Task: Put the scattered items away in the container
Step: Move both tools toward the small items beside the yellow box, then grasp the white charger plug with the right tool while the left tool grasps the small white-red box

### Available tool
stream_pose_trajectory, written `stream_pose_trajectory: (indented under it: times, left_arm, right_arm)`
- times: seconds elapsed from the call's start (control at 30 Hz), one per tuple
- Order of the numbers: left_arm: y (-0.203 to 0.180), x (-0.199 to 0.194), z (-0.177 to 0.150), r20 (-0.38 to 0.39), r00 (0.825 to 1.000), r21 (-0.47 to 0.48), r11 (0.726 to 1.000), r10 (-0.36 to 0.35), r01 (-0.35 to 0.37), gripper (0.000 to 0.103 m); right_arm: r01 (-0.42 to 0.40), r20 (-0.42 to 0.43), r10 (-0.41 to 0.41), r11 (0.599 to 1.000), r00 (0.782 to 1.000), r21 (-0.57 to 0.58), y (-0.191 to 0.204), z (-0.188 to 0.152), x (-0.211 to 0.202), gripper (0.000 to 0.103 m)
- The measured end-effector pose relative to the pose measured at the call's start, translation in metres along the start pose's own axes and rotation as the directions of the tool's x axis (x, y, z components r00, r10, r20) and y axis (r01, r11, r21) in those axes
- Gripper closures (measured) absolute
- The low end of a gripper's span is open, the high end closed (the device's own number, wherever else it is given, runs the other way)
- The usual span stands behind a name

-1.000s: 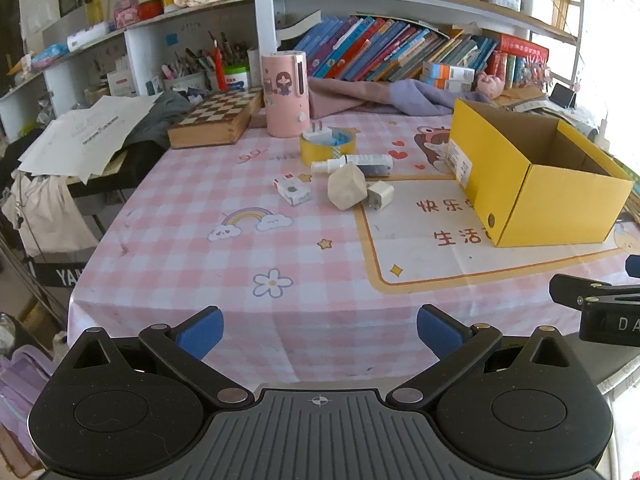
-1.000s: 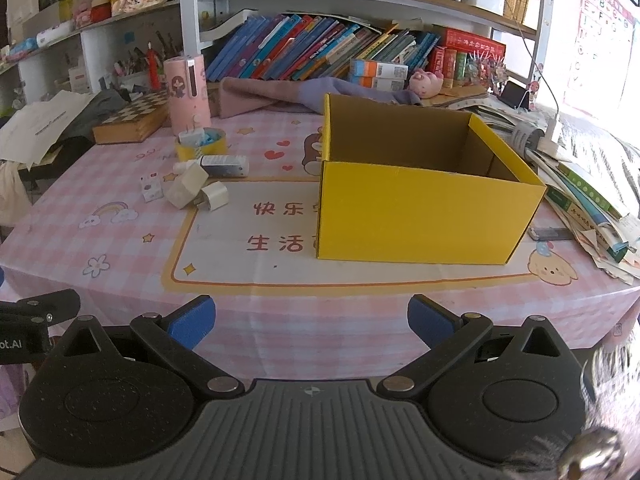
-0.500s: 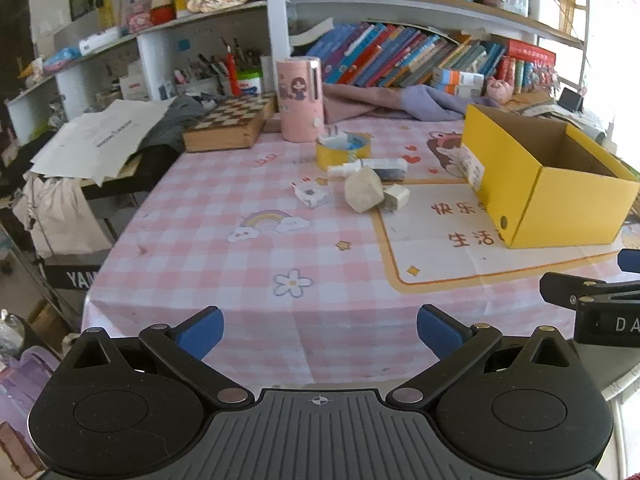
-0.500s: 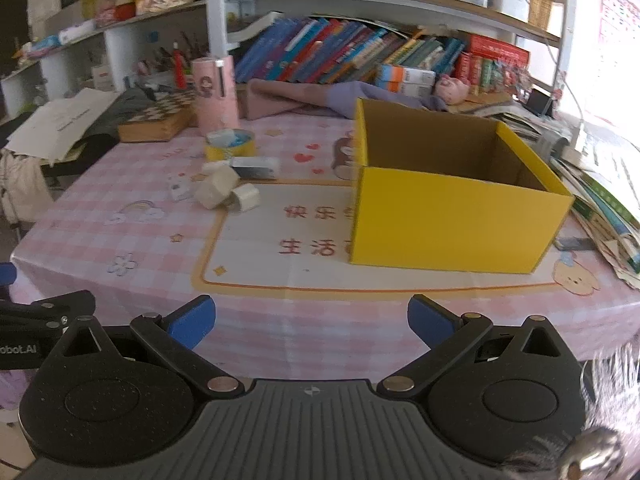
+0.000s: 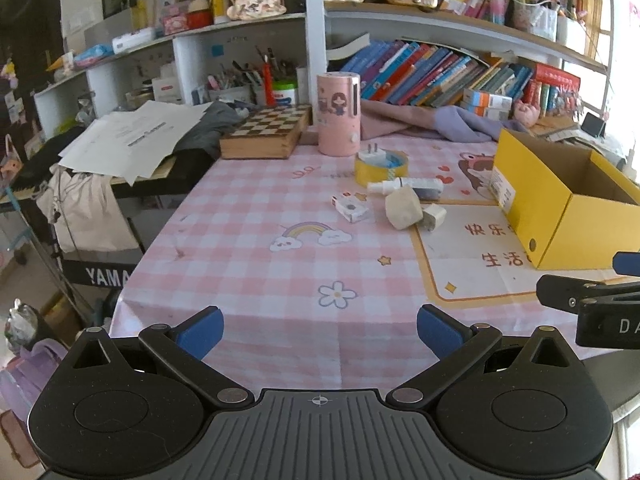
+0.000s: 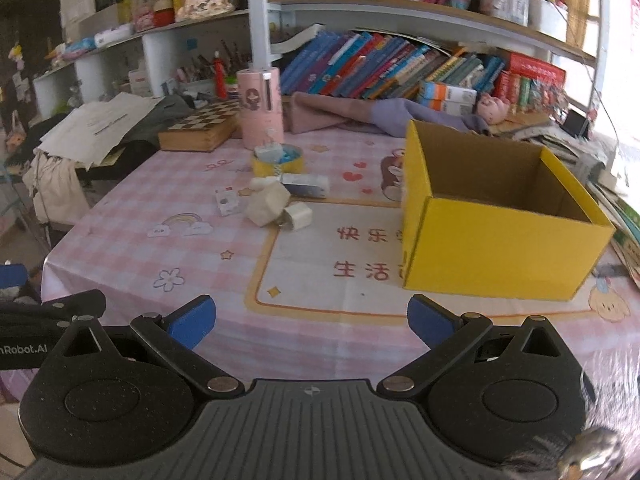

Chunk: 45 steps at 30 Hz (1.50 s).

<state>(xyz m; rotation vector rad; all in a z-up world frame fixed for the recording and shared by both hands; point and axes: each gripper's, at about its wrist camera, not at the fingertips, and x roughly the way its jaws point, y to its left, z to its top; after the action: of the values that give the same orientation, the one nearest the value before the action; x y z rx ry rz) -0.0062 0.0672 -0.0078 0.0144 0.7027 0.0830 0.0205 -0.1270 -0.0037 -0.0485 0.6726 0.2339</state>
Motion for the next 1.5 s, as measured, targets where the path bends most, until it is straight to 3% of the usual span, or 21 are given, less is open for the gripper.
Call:
stream_pose_trajectory:
  times: [0.37,0.63,1.1,1.2,1.37,1.5]
  left_arm:
    - [0.012,0.006,0.004,0.007,1.0,-0.033,0.999,-0.012,0.012,0.0]
    - [0.011,0.019,0.009,0.006,1.0,-0.046,0.999,-0.019,0.019,0.0]
    - [0.003,0.071,0.034,-0.025,0.999,-0.06,0.998,-0.022,0.021,0.001]
    - [-0.001,0.085,0.042,-0.033,0.999,-0.055,0.998,-0.025,0.023,0.004]
    - [-0.007,0.107,0.056,-0.05,0.998,-0.048,0.999,-0.025,0.023,0.005]
    - [-0.008,0.122,0.065,-0.065,0.998,-0.057,0.998,-0.023,0.019,0.006]
  right_arm:
    - [-0.04,0.021,0.042,0.998,0.999,-0.056,0.017,0.011,0.008,0.003]
    - [-0.05,0.015,0.052,0.996,0.999,-0.073,0.016,0.017,0.021,0.011]
    - [-0.077,-0.028,0.075,0.992,0.997,-0.099,0.007,0.042,0.075,0.024]
    - [-0.09,-0.029,0.088,0.989,0.996,-0.114,0.006,0.047,0.087,0.033]
    - [-0.135,-0.062,0.129,0.986,0.99,-0.097,0.0,0.06,0.111,0.038]
    - [-0.125,-0.074,0.118,0.987,0.99,-0.103,-0.002,0.07,0.129,0.038]
